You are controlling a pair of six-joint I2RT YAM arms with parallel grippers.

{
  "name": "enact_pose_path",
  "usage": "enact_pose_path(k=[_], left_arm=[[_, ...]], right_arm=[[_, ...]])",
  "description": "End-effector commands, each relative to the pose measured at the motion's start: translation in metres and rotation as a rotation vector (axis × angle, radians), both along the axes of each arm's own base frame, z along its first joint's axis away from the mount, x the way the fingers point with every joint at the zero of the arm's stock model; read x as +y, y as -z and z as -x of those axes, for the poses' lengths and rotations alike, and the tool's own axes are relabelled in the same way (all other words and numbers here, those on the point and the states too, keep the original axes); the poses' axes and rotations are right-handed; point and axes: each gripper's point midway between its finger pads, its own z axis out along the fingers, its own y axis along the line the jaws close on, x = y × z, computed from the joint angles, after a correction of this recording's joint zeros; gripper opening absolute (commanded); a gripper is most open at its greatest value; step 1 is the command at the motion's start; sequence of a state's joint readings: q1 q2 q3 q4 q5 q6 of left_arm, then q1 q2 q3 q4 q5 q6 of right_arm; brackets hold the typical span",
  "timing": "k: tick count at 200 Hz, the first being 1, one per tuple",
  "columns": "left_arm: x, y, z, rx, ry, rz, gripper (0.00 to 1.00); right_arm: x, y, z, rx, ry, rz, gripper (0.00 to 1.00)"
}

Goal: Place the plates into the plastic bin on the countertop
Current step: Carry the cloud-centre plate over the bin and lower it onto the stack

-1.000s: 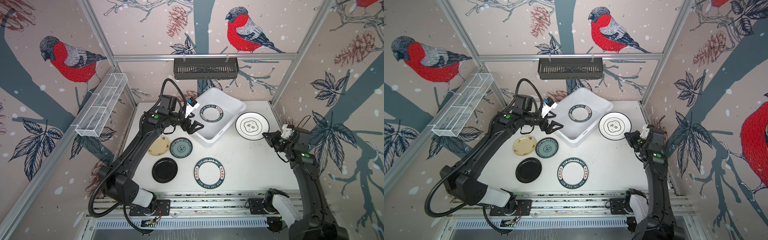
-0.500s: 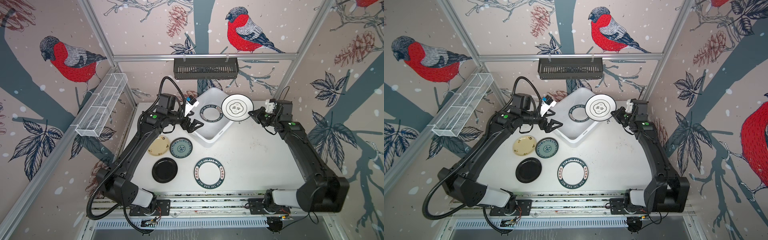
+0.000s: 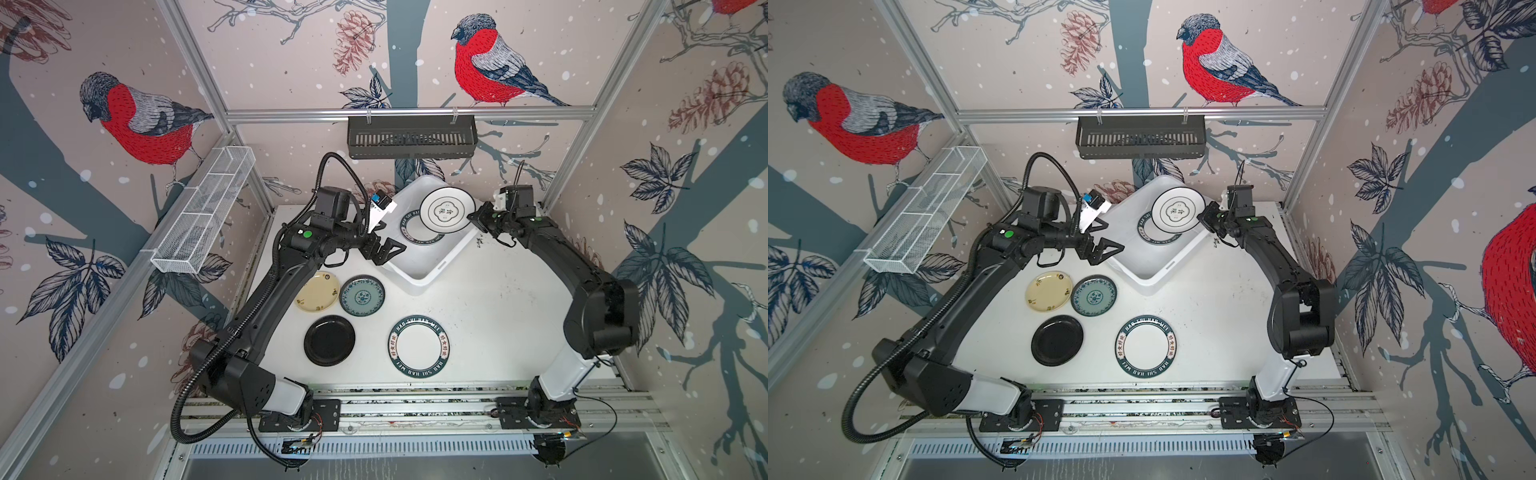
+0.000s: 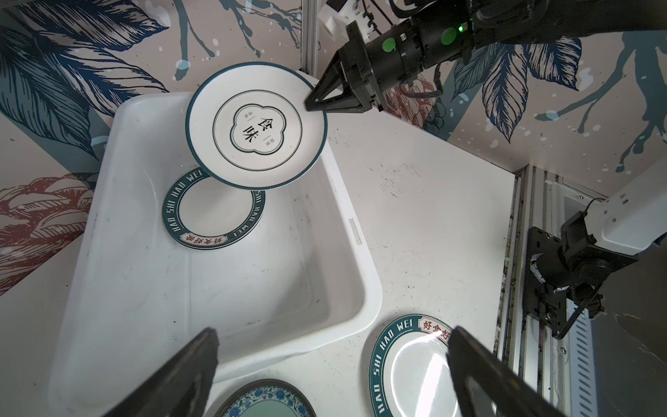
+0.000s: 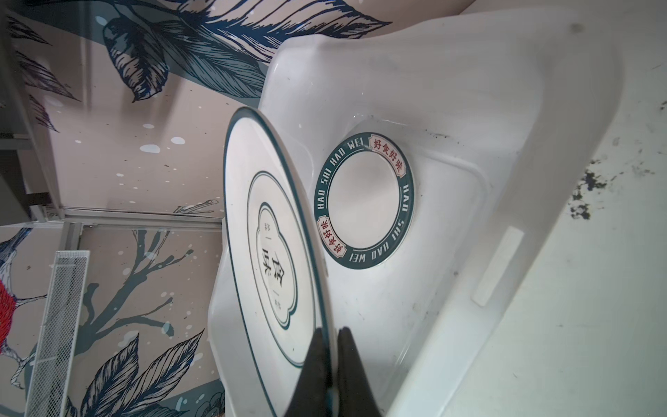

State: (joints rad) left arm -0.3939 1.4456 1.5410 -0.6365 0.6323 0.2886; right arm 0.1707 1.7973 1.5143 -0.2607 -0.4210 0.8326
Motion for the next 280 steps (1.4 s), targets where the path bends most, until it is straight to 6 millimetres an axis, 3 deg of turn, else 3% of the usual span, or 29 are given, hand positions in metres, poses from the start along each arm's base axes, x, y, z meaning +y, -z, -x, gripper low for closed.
enact_pose_path(k=[1,56,113,192,280], left_arm=[[-0.001,-0.005,0.001,-0.022,0.012,0.008,0.98],[-0.001,-0.002,-0.001,-0.017,0.013,0.000,0.98],[-0.002,0.000,0.001,-0.012,0.020,-0.003,0.98],[0.000,0.001,0.002,-0.015,0.020,-0.014,0.98],[0.000,0.004,0.002,-0.012,0.022,-0.018,0.98]], right_arm=[[0.010,-0.001,-0.021,-0.051,-0.026,0.023,0.03],[0.033,0.045,-0.057,0.040,-0.085,0.095,0.02],[0.045,0.068,-0.081,0.068,-0.101,0.148,0.03],[0.051,0.089,-0.098,0.095,-0.087,0.130,0.03],[0.048,0.108,-0.098,0.134,-0.078,0.145,0.03]])
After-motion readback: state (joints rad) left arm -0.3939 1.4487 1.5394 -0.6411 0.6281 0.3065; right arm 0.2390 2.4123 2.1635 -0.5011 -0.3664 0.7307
